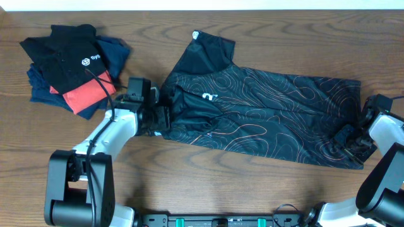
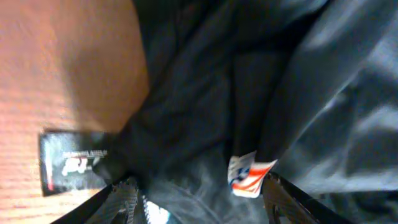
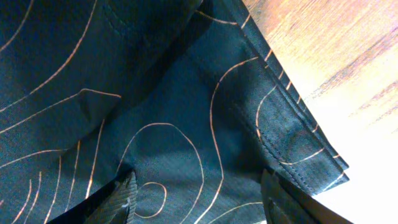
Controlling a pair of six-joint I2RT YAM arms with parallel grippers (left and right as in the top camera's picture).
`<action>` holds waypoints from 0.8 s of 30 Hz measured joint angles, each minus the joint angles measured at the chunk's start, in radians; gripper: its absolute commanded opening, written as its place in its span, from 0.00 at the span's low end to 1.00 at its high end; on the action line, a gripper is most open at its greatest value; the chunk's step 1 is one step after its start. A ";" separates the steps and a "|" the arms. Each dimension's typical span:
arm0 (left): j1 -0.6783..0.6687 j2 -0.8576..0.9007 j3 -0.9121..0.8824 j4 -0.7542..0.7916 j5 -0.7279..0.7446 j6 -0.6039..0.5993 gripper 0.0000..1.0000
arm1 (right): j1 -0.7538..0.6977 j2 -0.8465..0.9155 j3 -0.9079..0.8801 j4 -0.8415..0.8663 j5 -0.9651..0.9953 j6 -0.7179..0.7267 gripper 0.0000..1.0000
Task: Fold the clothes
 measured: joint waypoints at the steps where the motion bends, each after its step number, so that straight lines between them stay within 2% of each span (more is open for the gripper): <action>1: 0.000 0.000 -0.011 0.003 0.000 0.000 0.67 | 0.000 -0.001 -0.001 -0.001 0.002 0.000 0.65; 10: 0.000 -0.014 -0.047 -0.021 0.000 -0.030 0.63 | -0.072 -0.003 -0.002 -0.035 0.063 0.017 0.66; 16: 0.000 -0.032 -0.058 -0.216 0.000 -0.060 0.59 | -0.115 -0.003 -0.002 -0.016 0.080 0.027 0.68; 19: 0.000 -0.031 -0.068 -0.310 0.000 -0.072 0.52 | -0.116 -0.003 -0.002 -0.010 0.083 0.028 0.68; 24: 0.000 -0.018 -0.095 -0.435 0.000 -0.103 0.51 | -0.120 -0.003 0.000 -0.008 0.078 0.028 0.69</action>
